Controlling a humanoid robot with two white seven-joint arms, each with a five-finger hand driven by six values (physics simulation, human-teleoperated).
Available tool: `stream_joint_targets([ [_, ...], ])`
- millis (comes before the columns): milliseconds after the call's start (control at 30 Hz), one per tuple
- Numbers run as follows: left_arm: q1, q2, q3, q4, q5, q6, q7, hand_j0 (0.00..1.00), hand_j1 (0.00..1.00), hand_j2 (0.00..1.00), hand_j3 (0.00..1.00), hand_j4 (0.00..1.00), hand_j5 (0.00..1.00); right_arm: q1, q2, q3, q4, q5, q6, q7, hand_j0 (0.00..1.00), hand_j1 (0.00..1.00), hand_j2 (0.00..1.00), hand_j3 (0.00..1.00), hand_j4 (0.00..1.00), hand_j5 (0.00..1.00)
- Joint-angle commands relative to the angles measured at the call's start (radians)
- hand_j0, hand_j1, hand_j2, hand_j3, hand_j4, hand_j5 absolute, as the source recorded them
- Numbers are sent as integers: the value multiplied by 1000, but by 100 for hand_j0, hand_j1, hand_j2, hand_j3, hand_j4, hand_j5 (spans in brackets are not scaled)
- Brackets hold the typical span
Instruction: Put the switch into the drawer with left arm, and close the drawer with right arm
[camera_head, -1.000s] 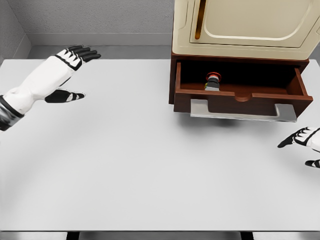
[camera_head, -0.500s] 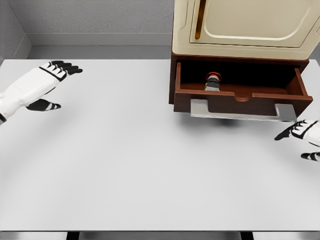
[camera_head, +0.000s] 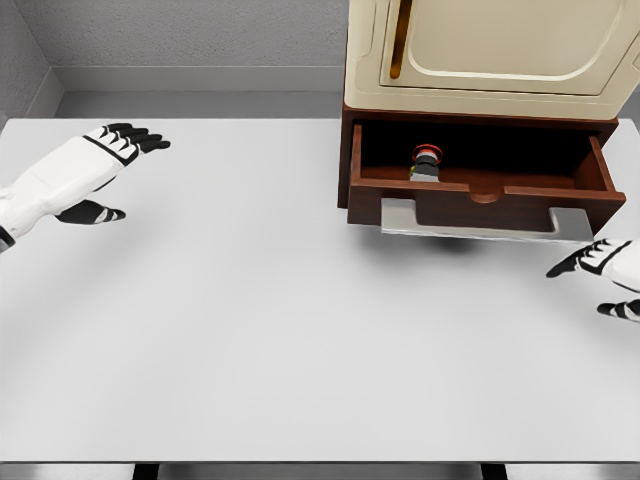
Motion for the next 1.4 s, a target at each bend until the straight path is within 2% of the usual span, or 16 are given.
stream_joint_targets([
  [0, 0, -1, 0, -1, 7, 2, 0, 100, 100, 100, 100, 100, 100, -5, 1, 15, 7, -5, 2, -1, 78, 78, 78, 78, 78, 78],
  [400, 2, -1, 0, -1, 9, 2, 0, 100, 100, 100, 100, 100, 100, -126, 36, 109, 62, 21, 2, -1, 78, 78, 78, 78, 78, 78],
  [567, 2, -2, 0, 2, 9, 2, 0, 100, 100, 100, 100, 100, 100, -138, 38, 117, 76, 23, 2, 1, 77, 77, 77, 77, 77, 77],
  [700, 2, -4, 0, 2, 9, 2, 0, 100, 100, 100, 100, 100, 100, -175, 58, 141, 91, 36, 2, 1, 78, 78, 78, 78, 78, 78],
  [967, 2, -4, 0, -1, 9, 2, 0, 100, 100, 100, 100, 100, 100, -176, 58, 141, 94, 38, 2, 1, 78, 78, 78, 78, 78, 78],
  [1100, 2, -4, 0, 2, 9, 2, 0, 100, 100, 100, 100, 100, 100, -221, 59, 181, 119, 41, 2, 1, 77, 77, 77, 77, 77, 77],
  [1367, 2, -4, -1, -31, 12, 2, 0, 100, 100, 100, 100, 100, 100, -256, 96, 186, 144, 59, 2, 5, 77, 77, 77, 77, 77, 77],
])
